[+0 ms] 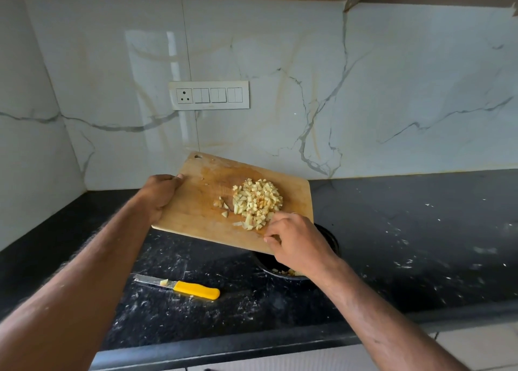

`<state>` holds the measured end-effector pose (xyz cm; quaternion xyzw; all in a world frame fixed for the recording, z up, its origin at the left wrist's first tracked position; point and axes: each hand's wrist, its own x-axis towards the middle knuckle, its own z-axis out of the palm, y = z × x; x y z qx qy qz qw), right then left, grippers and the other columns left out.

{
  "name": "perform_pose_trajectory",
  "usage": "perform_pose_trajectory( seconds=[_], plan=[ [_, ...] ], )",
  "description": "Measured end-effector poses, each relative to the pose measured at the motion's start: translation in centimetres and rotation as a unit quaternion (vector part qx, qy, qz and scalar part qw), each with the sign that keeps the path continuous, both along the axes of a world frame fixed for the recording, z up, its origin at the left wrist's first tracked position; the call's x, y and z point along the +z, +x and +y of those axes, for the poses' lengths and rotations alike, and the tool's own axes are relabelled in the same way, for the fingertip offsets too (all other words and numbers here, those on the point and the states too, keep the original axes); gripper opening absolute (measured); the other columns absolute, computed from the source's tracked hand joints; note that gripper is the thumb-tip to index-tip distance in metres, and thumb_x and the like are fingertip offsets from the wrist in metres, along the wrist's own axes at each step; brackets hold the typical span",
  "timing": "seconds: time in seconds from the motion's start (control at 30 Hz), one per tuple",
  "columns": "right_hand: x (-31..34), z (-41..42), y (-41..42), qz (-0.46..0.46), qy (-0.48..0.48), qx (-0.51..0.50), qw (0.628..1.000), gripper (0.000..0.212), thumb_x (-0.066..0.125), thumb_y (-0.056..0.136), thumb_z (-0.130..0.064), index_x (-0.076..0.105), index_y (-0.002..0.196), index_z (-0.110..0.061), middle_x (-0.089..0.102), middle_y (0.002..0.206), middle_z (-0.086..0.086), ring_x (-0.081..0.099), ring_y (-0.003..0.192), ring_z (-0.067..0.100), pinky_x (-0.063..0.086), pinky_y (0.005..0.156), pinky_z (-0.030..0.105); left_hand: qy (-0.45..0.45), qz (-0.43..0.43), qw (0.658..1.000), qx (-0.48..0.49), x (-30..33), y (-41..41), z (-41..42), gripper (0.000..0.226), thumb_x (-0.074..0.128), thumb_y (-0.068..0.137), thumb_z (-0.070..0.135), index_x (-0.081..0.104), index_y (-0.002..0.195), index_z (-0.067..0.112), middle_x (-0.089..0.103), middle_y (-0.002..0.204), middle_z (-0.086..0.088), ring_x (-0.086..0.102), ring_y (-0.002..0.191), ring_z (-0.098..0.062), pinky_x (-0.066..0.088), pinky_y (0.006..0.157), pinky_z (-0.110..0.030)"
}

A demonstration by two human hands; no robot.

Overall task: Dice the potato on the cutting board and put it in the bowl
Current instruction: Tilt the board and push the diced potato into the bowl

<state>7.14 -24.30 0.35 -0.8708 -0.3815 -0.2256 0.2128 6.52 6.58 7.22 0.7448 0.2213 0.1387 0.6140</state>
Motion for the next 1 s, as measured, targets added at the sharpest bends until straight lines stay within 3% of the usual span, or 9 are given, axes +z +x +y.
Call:
perform_pose_trajectory(
  seconds=[0.13, 0.23, 0.37, 0.43, 0.53, 0.67, 0.77, 0.87, 1.0],
  plan=[
    [-0.1, -2.4, -0.4, 0.047, -0.020, -0.024, 0.998, 0.005, 0.077, 0.089, -0.027, 0.080, 0.088, -0.024, 0.065, 0.086, -0.018, 0.061, 0.078, 0.000, 0.057, 0.075, 0.024, 0.000, -0.004, 1.000, -0.002, -0.2, 0.1, 0.4, 0.033, 0.059, 0.101, 0.037, 0.063, 0.121, 0.011, 0.073, 0.105, -0.015, 0.076, 0.080, -0.032, 0.063, 0.068, -0.047],
    [0.0, -3.2, -0.1, 0.062, 0.043, -0.043, 0.996, 0.009, 0.079, 0.087, -0.024, 0.075, 0.078, -0.026, 0.061, 0.083, -0.020, 0.059, 0.077, -0.006, 0.049, 0.069, 0.010, 0.004, -0.007, 1.000, -0.003, -0.4, 0.2, 0.5, 0.038, 0.061, 0.101, 0.037, 0.064, 0.122, 0.007, 0.073, 0.106, -0.016, 0.076, 0.083, -0.034, 0.063, 0.075, -0.052],
    [0.8, -3.2, 1.3, 0.065, 0.121, -0.096, 0.986, 0.013, 0.067, 0.094, -0.012, 0.077, 0.093, -0.020, 0.067, 0.095, -0.014, 0.060, 0.084, -0.006, 0.040, 0.066, -0.001, 0.000, -0.013, 1.000, -0.004, -0.5, 0.2, 0.6, 0.038, 0.060, 0.101, 0.036, 0.064, 0.122, 0.005, 0.073, 0.105, -0.019, 0.075, 0.088, -0.036, 0.060, 0.083, -0.058],
    [0.6, -3.4, 1.5, 0.072, 0.081, -0.110, 0.988, 0.018, 0.060, 0.098, -0.012, 0.077, 0.092, -0.014, 0.069, 0.097, -0.007, 0.062, 0.084, 0.000, 0.043, 0.067, 0.001, -0.002, -0.016, 1.000, -0.001, -0.6, 0.2, 0.8, 0.036, 0.060, 0.101, 0.036, 0.064, 0.120, 0.006, 0.073, 0.105, -0.018, 0.075, 0.088, -0.037, 0.060, 0.083, -0.058],
    [-0.5, -3.3, 0.3, 0.089, 0.007, -0.095, 0.992, 0.023, 0.058, 0.099, -0.013, 0.077, 0.085, -0.015, 0.064, 0.095, -0.010, 0.062, 0.083, 0.001, 0.055, 0.082, 0.018, 0.000, -0.017, 1.000, 0.000, -0.6, 0.3, 1.0, 0.035, 0.060, 0.102, 0.036, 0.065, 0.120, 0.007, 0.073, 0.106, -0.018, 0.074, 0.090, -0.037, 0.060, 0.085, -0.057],
    [-0.6, -3.3, -1.0, 0.100, -0.010, -0.082, 0.991, 0.029, 0.064, 0.091, -0.007, 0.077, 0.071, -0.024, 0.070, 0.081, -0.016, 0.065, 0.066, -0.003, 0.052, 0.063, 0.009, 0.001, -0.030, 1.000, 0.004, -0.7, 0.5, 0.9, 0.030, 0.060, 0.102, 0.033, 0.066, 0.115, 0.007, 0.074, 0.102, -0.016, 0.075, 0.086, -0.033, 0.063, 0.077, -0.049],
    [0.2, -2.7, -1.2, 0.077, 0.048, -0.069, 0.993, 0.017, 0.068, 0.094, -0.012, 0.079, 0.089, -0.023, 0.069, 0.093, -0.014, 0.064, 0.075, -0.003, 0.052, 0.073, 0.008, -0.007, -0.027, 1.000, -0.001, -0.7, 0.5, 0.9, 0.029, 0.060, 0.102, 0.033, 0.065, 0.115, 0.008, 0.073, 0.103, -0.016, 0.075, 0.087, -0.034, 0.062, 0.079, -0.052],
    [0.3, -1.9, -1.2, 0.065, -0.022, -0.014, 0.998, 0.020, 0.056, 0.102, -0.017, 0.076, 0.107, -0.018, 0.065, 0.105, -0.011, 0.060, 0.094, 0.001, 0.048, 0.088, 0.010, -0.004, -0.022, 1.000, 0.003, -1.0, 0.6, 1.5, 0.031, 0.060, 0.101, 0.034, 0.065, 0.116, 0.007, 0.074, 0.104, -0.016, 0.076, 0.087, -0.035, 0.061, 0.081, -0.057],
    [-0.4, -3.0, -1.4, 0.121, -0.122, -0.022, 0.985, 0.027, 0.055, 0.091, 0.000, 0.071, 0.073, -0.012, 0.064, 0.087, -0.003, 0.065, 0.082, 0.010, 0.055, 0.074, 0.018, -0.002, -0.022, 1.000, 0.005, -1.3, 0.9, 2.6, 0.031, 0.063, 0.100, 0.036, 0.067, 0.114, 0.010, 0.075, 0.102, -0.016, 0.077, 0.081, -0.033, 0.062, 0.075, -0.054]
  ],
)
